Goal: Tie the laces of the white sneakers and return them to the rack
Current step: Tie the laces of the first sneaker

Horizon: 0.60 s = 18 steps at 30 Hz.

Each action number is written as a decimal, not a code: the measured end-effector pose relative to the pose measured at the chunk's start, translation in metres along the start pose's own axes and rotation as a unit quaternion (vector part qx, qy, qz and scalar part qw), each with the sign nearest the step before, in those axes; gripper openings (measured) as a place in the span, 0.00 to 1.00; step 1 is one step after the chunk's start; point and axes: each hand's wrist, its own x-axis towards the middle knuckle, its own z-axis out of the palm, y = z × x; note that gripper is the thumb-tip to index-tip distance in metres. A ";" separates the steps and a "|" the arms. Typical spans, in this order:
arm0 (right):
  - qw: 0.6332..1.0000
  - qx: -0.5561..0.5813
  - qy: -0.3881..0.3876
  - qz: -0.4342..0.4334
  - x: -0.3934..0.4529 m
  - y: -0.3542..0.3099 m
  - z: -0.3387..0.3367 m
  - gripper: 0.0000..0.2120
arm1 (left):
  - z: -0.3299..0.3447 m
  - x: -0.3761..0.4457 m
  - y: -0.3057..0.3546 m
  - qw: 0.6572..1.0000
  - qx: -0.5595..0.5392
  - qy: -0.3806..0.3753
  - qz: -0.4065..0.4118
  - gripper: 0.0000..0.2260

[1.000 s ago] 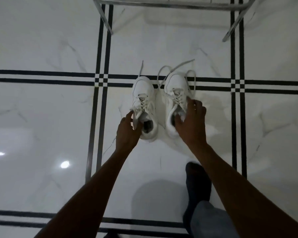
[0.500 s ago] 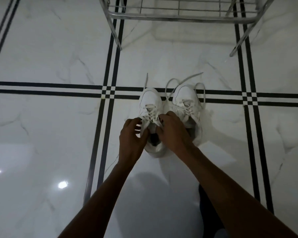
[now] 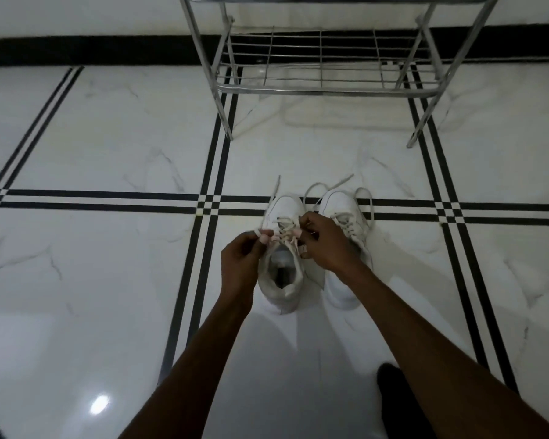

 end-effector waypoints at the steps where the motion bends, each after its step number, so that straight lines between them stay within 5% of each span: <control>1: 1.000 0.007 0.001 0.003 -0.002 0.000 0.000 0.09 | -0.001 -0.002 0.006 0.998 -0.064 -0.012 -0.019 0.07; 3: 1.000 0.015 0.012 0.012 -0.006 -0.002 -0.001 0.08 | -0.001 0.000 0.018 0.993 -0.110 -0.028 -0.014 0.08; 13: 0.999 -0.049 0.008 -0.021 -0.010 0.002 0.006 0.06 | -0.010 0.009 -0.005 0.979 0.173 -0.085 0.071 0.09; 18: 0.987 -0.127 0.046 -0.081 -0.008 -0.001 0.011 0.07 | -0.009 0.019 0.001 0.910 0.368 -0.070 0.179 0.04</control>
